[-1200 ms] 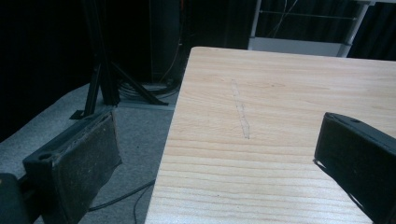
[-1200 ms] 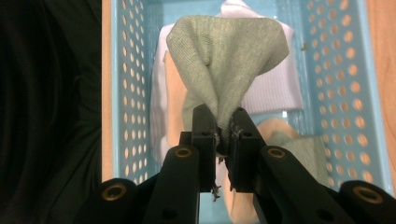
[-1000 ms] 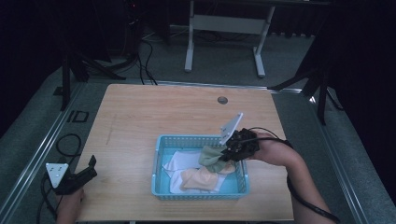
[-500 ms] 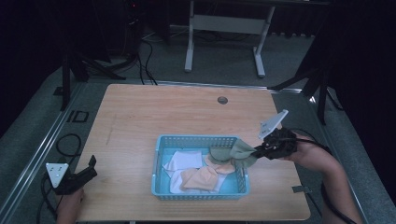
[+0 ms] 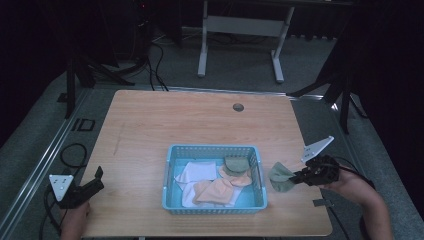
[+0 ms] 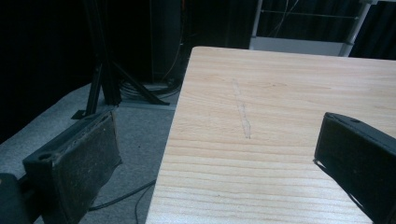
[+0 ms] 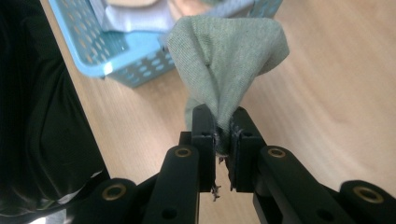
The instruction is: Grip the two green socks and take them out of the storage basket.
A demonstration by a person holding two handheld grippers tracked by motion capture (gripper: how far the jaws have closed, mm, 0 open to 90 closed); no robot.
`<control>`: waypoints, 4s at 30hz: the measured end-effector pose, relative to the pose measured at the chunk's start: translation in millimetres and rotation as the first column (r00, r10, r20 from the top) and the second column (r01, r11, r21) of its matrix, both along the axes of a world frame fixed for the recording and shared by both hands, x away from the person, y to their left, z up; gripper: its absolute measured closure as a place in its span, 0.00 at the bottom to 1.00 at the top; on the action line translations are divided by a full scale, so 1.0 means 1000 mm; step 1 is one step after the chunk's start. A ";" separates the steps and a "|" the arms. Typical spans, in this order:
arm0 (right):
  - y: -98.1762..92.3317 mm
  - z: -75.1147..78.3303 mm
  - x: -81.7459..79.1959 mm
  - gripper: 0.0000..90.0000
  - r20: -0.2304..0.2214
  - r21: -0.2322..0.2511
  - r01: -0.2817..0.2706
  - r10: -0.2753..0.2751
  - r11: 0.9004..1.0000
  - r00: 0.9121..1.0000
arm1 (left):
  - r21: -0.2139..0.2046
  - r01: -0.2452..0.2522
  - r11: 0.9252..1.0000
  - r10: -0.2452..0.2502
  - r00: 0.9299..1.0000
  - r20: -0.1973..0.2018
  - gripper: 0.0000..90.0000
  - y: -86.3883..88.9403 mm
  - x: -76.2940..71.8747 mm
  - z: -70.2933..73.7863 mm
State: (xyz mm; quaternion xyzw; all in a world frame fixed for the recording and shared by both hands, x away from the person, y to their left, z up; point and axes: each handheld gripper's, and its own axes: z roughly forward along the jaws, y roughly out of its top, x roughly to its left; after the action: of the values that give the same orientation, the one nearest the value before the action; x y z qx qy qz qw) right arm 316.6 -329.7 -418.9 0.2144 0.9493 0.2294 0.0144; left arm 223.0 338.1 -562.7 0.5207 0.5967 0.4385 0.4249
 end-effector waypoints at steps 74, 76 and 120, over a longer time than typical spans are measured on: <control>0.152 -0.036 0.062 0.47 -0.026 -0.115 -0.223 0.221 0.968 0.975 | -0.006 0.006 1.000 -0.006 1.000 0.000 0.01 0.001 0.000 0.000; 0.156 -0.039 0.064 0.47 -0.030 -0.113 -0.217 0.215 0.970 0.976 | -0.006 0.007 1.000 -0.007 1.000 0.000 0.01 0.001 0.000 0.000; 0.183 -0.032 0.061 0.88 0.032 -0.225 -0.247 0.261 0.942 0.965 | -0.003 0.007 1.000 -0.007 1.000 0.001 0.01 0.001 0.000 0.000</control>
State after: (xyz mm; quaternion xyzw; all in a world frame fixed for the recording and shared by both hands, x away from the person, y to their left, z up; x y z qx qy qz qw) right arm 377.3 -147.1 -451.1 0.0802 0.9876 0.1297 0.0376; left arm 222.9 338.7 -562.7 0.5219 0.5955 0.4364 0.4273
